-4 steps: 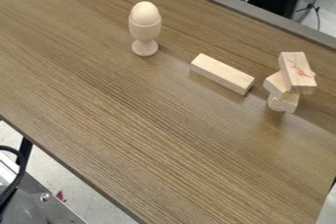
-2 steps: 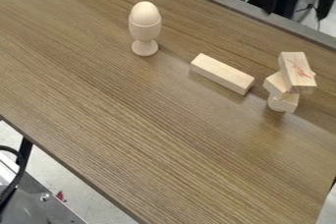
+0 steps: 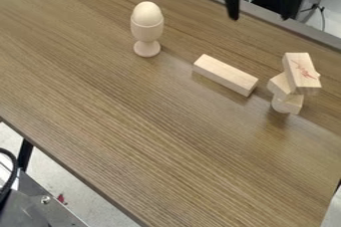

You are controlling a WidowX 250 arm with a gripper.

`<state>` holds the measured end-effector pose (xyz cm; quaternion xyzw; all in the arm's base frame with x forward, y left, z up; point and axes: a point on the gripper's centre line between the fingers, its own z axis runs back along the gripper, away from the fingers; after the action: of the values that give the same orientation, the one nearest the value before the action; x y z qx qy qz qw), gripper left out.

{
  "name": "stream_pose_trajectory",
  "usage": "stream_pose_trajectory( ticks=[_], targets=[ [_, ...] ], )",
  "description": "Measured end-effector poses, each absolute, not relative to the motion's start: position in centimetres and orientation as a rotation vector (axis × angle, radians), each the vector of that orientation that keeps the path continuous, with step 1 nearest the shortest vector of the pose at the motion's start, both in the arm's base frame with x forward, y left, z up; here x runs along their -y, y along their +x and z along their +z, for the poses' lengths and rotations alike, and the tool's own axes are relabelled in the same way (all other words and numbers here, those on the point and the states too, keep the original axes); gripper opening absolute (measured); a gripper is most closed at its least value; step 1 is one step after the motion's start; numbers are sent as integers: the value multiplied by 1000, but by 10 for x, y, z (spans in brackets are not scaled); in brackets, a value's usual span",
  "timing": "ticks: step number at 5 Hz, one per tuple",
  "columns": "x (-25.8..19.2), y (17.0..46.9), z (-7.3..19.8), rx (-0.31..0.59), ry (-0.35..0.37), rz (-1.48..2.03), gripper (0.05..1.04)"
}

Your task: Put the rectangle on top of other rectangle tower

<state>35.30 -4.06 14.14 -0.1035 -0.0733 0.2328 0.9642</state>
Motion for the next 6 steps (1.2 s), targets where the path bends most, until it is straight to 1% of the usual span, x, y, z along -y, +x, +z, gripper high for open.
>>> stream_pose_trajectory(
  ticks=[1,2,3,4,5,6],
  targets=[
    [32,347,133,202,-205,560,999],
    [28,343,116,217,-203,595,999],
    [9,336,96,219,-222,688,999],
    [-5,338,77,211,-232,761,999],
    [-10,342,55,151,-215,807,999],
    [-8,351,46,107,-222,853,999]
  ],
)
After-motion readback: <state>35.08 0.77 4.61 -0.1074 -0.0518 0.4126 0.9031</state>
